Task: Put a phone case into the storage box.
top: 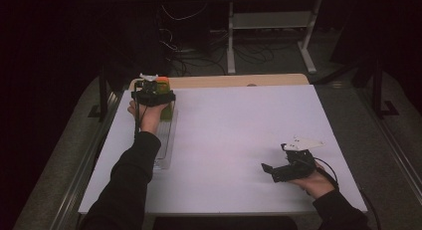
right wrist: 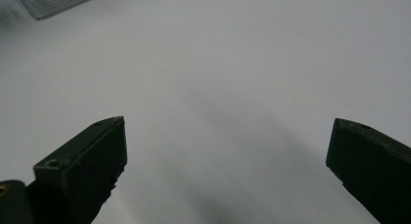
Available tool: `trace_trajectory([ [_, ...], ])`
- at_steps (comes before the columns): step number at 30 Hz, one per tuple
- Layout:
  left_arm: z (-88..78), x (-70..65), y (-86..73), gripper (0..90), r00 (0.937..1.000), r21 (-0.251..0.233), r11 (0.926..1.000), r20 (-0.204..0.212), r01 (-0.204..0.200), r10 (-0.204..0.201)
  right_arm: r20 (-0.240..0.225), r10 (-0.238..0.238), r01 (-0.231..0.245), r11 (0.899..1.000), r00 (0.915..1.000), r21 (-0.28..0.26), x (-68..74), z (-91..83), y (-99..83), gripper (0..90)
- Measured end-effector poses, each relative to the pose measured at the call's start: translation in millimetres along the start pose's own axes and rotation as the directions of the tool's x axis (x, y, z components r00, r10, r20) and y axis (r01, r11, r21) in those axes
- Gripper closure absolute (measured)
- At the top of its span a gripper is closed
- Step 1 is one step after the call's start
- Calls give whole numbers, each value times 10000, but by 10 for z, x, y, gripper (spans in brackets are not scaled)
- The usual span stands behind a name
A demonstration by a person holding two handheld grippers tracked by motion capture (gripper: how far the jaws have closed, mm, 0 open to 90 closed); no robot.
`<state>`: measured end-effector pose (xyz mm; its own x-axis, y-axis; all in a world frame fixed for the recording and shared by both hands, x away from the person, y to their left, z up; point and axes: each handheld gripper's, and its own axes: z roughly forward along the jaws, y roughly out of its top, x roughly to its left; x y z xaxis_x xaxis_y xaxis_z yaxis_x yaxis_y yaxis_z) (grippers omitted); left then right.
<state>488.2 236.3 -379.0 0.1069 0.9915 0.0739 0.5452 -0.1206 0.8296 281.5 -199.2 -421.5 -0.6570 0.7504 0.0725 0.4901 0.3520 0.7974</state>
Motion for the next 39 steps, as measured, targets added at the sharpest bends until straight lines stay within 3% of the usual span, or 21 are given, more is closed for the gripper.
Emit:
trace_trajectory([
  [8, -16, 47, -1, 0, 9985, 136, 9996, 484, -251, 244, 0, 7, -7, 10000, 10000, 5, 1, -3, 1, 1],
  [15, -128, 145, 28, 0, 9903, 348, 9971, 1237, -680, 632, 17, 20, -20, 10000, 10000, -32, 1, -14, 2, 1],
  [22, -266, 260, 65, 0, 9825, 178, 9952, 1618, -959, 918, -127, -9, 9, 10000, 9999, -34, -5, -1, -2, 0],
  [25, -341, 309, 89, 0, 9750, 98, 9925, 1881, -1221, 1181, -265, -142, 138, 9998, 9995, -151, -8, 4, -3, 0],
  [27, -391, 334, 94, 0, 9682, 45, 9920, 2181, -1264, 1223, -319, -192, 186, 9997, 9993, -173, -10, 8, -2, 0],
  [29, -436, 359, 101, 0, 9602, 17, 9876, 2343, -1568, 1521, -321, -218, 212, 9996, 9992, -181, -8, 11, -2, 0],
  [35, -539, 406, 98, 0, 9455, -213, 9865, 2825, -1626, 1619, -378, -204, 200, 9997, 9991, -118, -9, 23, -5, 0],
  [39, -588, 414, 87, 0, 9300, -384, 9854, 3262, -1659, 1693, -367, -319, 315, 9994, 9988, -131, -5, 26, -3, 0],
])
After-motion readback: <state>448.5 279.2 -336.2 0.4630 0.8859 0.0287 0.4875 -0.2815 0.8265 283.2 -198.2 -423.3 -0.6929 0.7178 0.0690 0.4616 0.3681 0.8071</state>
